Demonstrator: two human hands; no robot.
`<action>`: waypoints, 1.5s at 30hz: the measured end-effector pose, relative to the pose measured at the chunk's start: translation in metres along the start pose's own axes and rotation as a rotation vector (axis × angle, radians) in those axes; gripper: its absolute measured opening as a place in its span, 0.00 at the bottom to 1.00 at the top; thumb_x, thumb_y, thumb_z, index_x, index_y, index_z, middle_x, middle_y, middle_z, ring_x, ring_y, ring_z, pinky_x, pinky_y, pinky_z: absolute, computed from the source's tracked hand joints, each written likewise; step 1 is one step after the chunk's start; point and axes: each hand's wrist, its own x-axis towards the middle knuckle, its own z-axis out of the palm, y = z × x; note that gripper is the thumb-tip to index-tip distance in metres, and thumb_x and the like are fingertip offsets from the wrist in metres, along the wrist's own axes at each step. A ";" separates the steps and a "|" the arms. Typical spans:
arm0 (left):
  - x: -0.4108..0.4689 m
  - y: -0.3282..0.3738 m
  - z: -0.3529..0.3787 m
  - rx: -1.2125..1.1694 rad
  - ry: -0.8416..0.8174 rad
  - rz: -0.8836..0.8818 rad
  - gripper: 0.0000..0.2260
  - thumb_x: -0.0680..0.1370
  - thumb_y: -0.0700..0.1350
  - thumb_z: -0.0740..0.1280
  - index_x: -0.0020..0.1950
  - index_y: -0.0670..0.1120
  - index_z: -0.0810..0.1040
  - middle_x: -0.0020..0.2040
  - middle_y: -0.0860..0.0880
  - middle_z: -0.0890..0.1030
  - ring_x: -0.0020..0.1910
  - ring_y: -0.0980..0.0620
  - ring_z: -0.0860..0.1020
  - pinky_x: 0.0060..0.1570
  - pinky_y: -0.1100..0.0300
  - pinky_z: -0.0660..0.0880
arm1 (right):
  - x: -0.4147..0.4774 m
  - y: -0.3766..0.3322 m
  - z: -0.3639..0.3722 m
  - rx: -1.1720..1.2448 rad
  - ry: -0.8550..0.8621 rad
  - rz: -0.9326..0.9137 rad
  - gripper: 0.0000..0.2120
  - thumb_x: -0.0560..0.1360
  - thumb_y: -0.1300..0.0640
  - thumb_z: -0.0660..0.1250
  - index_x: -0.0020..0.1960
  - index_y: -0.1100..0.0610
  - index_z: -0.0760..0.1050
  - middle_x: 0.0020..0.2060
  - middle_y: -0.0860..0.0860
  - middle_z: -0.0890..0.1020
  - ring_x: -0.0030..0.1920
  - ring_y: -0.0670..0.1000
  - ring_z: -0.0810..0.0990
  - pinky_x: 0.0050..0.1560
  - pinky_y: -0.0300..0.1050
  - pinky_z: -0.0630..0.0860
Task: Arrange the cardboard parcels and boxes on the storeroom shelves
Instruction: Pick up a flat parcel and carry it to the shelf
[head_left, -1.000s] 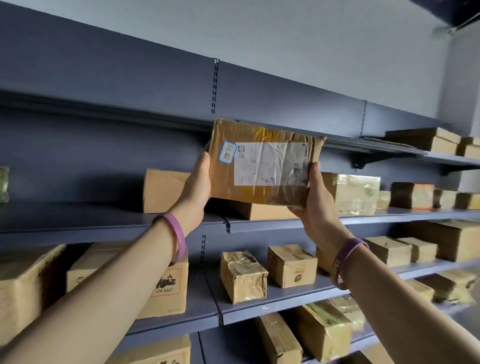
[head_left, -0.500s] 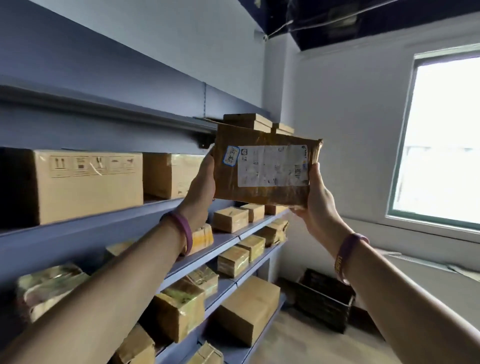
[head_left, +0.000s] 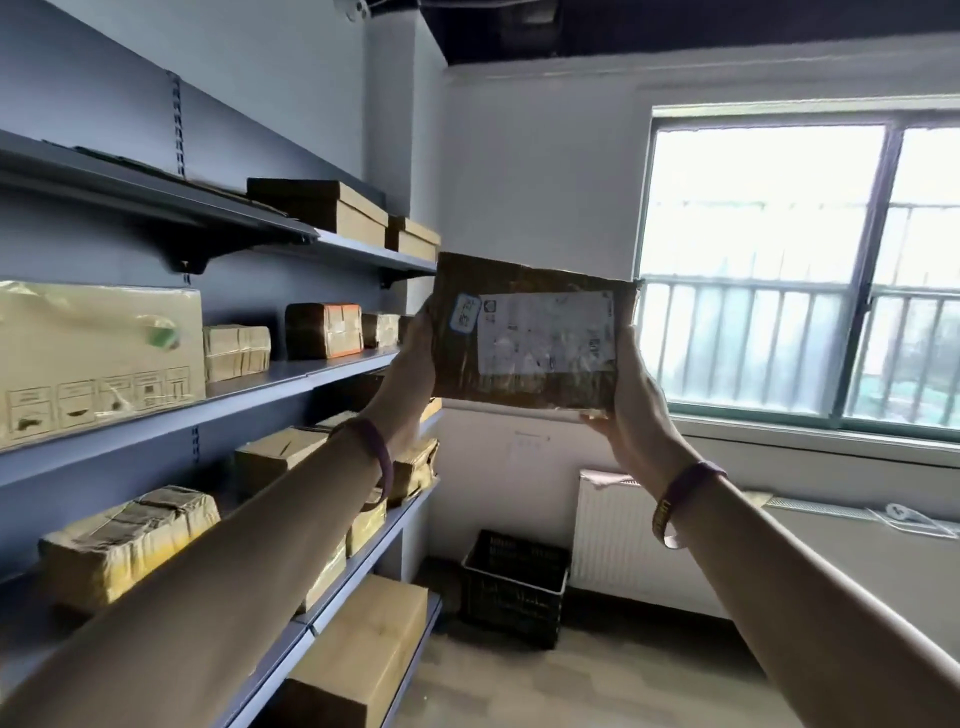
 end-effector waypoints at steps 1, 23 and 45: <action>0.015 -0.010 0.004 -0.005 -0.016 0.013 0.20 0.85 0.58 0.45 0.55 0.53 0.75 0.48 0.56 0.83 0.42 0.65 0.83 0.37 0.71 0.77 | 0.012 0.007 -0.004 0.004 0.019 -0.002 0.30 0.77 0.30 0.53 0.72 0.45 0.70 0.63 0.50 0.81 0.58 0.52 0.83 0.57 0.58 0.78; 0.355 -0.285 0.109 -0.032 0.049 -0.125 0.20 0.84 0.61 0.49 0.64 0.53 0.74 0.53 0.54 0.83 0.53 0.55 0.83 0.44 0.64 0.79 | 0.400 0.239 -0.112 0.031 0.077 0.158 0.29 0.77 0.29 0.54 0.70 0.44 0.71 0.62 0.50 0.81 0.57 0.53 0.83 0.67 0.65 0.71; 0.710 -0.591 0.151 -0.056 0.114 -0.321 0.18 0.85 0.57 0.52 0.59 0.53 0.79 0.43 0.55 0.86 0.42 0.59 0.84 0.34 0.66 0.77 | 0.765 0.501 -0.162 0.036 0.140 0.267 0.27 0.81 0.35 0.53 0.73 0.49 0.68 0.66 0.50 0.78 0.63 0.52 0.79 0.51 0.44 0.80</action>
